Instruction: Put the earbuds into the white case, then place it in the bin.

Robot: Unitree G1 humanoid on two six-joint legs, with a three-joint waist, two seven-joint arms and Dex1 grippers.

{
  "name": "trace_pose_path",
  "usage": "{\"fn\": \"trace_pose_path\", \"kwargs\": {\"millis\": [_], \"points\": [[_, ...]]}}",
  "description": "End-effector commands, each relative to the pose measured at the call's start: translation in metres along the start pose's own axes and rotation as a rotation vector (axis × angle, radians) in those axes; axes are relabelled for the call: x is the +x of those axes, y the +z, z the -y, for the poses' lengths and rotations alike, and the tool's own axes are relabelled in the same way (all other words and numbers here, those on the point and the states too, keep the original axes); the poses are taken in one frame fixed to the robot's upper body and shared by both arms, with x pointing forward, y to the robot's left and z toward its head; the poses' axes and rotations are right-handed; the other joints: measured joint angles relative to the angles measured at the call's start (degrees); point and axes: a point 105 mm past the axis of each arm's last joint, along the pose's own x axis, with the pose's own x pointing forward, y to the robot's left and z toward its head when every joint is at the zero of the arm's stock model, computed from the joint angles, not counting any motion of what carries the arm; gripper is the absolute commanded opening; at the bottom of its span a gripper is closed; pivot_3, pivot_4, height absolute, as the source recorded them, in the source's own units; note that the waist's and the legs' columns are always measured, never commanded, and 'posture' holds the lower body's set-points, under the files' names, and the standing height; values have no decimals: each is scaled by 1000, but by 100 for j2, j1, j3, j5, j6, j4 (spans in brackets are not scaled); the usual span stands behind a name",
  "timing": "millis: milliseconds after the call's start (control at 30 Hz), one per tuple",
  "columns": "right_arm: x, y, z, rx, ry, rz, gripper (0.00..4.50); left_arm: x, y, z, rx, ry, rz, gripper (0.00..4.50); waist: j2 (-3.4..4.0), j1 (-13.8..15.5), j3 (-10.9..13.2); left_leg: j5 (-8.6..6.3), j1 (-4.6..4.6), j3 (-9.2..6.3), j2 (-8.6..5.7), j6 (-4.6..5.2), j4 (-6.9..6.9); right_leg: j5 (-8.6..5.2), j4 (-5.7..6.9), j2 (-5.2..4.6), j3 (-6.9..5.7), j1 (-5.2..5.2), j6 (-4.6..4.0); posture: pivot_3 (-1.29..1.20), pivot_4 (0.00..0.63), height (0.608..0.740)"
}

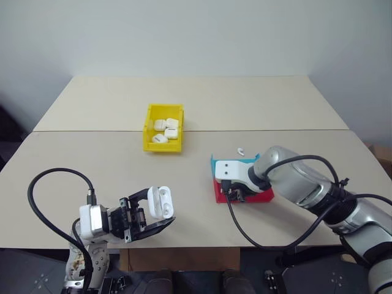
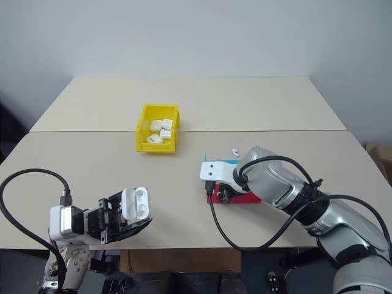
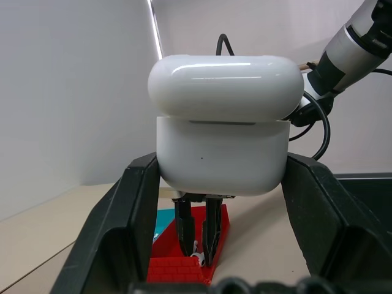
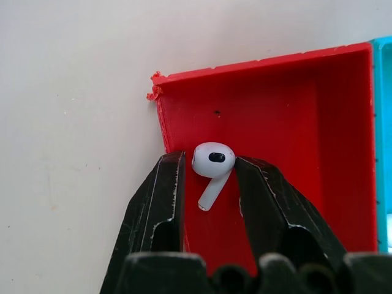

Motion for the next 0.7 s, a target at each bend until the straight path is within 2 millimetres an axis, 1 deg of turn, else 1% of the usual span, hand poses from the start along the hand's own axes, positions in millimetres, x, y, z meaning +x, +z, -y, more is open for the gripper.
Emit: {"fn": "trace_pose_path", "kwargs": {"millis": [33, 200, 300, 633, 700], "points": [[-4, 5, 2, -39, -23, 6, 1648, 4, 7, 1, 35, -12, 16, 2754, 0, 0, 0, 0, 0, 0, 0, 0, 0, 0, 0, 0, 0, 0, 0, 0, 150, 740], [-4, 4, 4, -45, -31, 0, 1648, 4, 5, 0, 38, -8, 13, 2754, 0, 1, 0, 0, 0, 0, 0, 0, 0, 0, 0, 0, 0, 0, 0, 0, 150, 740], [-3, 4, 5, -48, -35, -2, 1073, 4, 5, 1, 37, -7, 9, 2754, 0, 1, 0, 0, 0, 0, 0, 0, 0, 0, 0, 0, 0, 0, 0, 0, 150, 740], [-5, 6, 7, -57, -46, 3, 1073, 4, 3, 1, 38, -6, 0, 2754, 0, 1, 0, 0, 0, 0, 0, 0, 0, 0, 0, 0, 0, 0, 0, 0, 150, 740], [-9, 8, 9, -56, -62, 17, 1073, 5, 4, 0, 37, 4, 9, 2754, 0, 1, 0, 0, 0, 0, 0, 0, 0, 0, 0, 0, 0, -1, 0, 0, 150, 740]]}}
